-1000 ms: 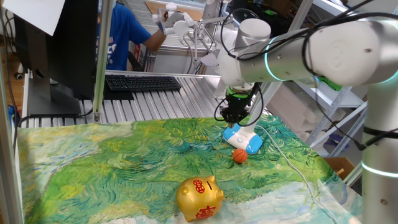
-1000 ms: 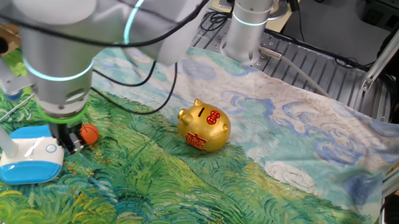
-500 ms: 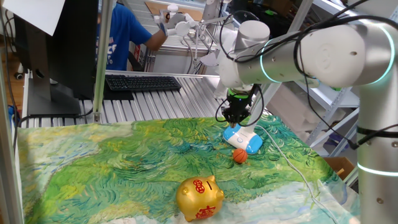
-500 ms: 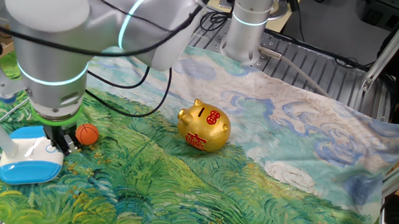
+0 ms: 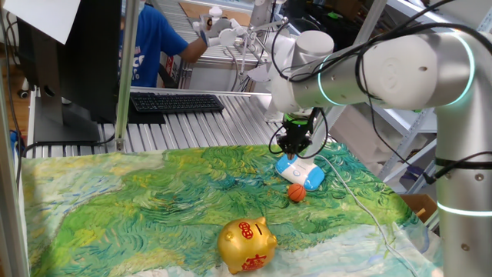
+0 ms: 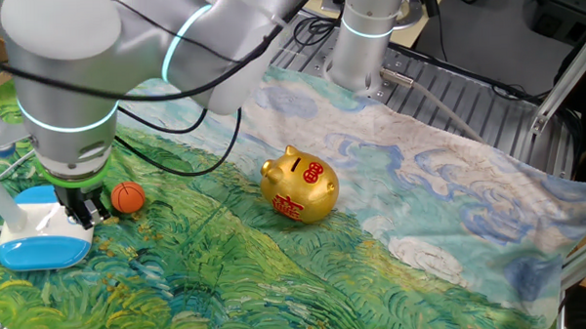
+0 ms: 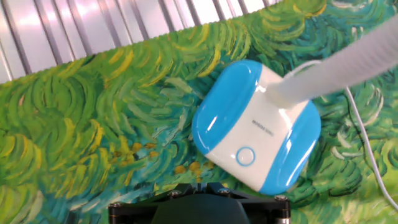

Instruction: Turn on the desk lamp by pressing the button

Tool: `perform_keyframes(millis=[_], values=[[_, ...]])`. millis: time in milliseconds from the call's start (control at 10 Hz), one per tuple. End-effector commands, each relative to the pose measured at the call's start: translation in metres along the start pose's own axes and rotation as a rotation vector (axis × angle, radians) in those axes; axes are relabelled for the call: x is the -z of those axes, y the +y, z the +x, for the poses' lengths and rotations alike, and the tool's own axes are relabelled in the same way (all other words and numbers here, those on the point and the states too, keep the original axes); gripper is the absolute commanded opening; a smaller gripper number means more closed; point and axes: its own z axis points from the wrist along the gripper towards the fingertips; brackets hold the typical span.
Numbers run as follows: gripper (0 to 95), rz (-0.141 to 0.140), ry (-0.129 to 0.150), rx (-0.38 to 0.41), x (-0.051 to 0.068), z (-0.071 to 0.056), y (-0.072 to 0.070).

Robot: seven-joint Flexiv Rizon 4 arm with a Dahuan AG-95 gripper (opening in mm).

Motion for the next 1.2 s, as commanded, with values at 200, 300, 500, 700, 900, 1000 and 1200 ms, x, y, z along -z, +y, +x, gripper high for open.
perform_keyframes(millis=[200,300,500,700,900,1000,1200], values=[[0.0,0.016,0.001,-0.003,-0.003,-0.001,-0.004],[0.0,0.016,0.001,-0.003,-0.005,-0.001,-0.005],[0.0,0.014,0.000,0.003,-0.010,-0.002,-0.010],[0.0,0.010,0.003,0.000,-0.020,-0.004,-0.016],[0.0,0.011,0.003,-0.013,-0.027,-0.007,-0.011],[0.0,0.009,0.003,-0.011,-0.029,-0.008,-0.011],[0.0,0.009,0.000,-0.008,-0.031,-0.010,-0.010]])
